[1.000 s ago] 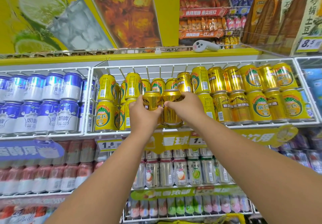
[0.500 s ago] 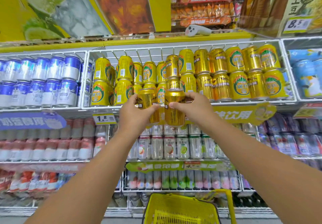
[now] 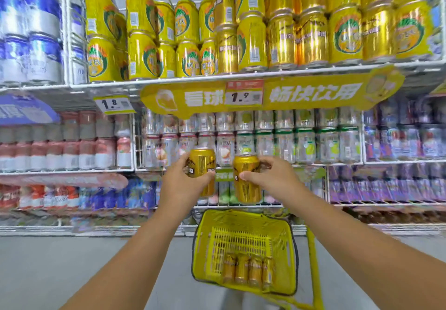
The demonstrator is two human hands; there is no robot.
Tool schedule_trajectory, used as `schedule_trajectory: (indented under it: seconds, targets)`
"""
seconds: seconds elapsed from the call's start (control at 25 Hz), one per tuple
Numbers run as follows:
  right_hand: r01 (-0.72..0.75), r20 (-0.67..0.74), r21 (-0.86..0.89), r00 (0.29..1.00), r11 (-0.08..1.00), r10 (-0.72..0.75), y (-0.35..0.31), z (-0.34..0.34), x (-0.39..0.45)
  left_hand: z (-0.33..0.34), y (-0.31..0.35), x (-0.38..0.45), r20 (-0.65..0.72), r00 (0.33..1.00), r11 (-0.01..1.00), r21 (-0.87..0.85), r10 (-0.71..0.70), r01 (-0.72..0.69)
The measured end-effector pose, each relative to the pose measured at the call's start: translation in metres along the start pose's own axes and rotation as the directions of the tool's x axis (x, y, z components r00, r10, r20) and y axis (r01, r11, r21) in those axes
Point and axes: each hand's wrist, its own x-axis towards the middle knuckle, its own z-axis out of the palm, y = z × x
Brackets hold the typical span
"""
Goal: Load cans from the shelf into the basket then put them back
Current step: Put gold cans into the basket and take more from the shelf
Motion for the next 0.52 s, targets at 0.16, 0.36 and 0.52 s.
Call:
schedule_trajectory:
  seconds: [0.16, 0.36, 0.52]
  targets:
    - [-0.100, 0.013, 0.009, 0.995, 0.995, 0.100, 0.072, 0.029, 0.010, 0.029, -0.064, -0.001, 0.079, 0.995, 0.997, 0.029, -0.067, 0.065]
    - [-0.197, -0.015, -0.039, 0.980, 0.980, 0.197, 0.164, 0.067, 0.026, 0.079, -0.161, -0.001, 0.148, 0.971, 0.980, 0.102, -0.187, 0.173]
    - [-0.282, -0.070, -0.044, 0.958, 0.959, 0.278, 0.247, 0.098, 0.047, 0.125, -0.237, 0.001, 0.208, 0.941, 0.962, 0.123, -0.266, 0.245]
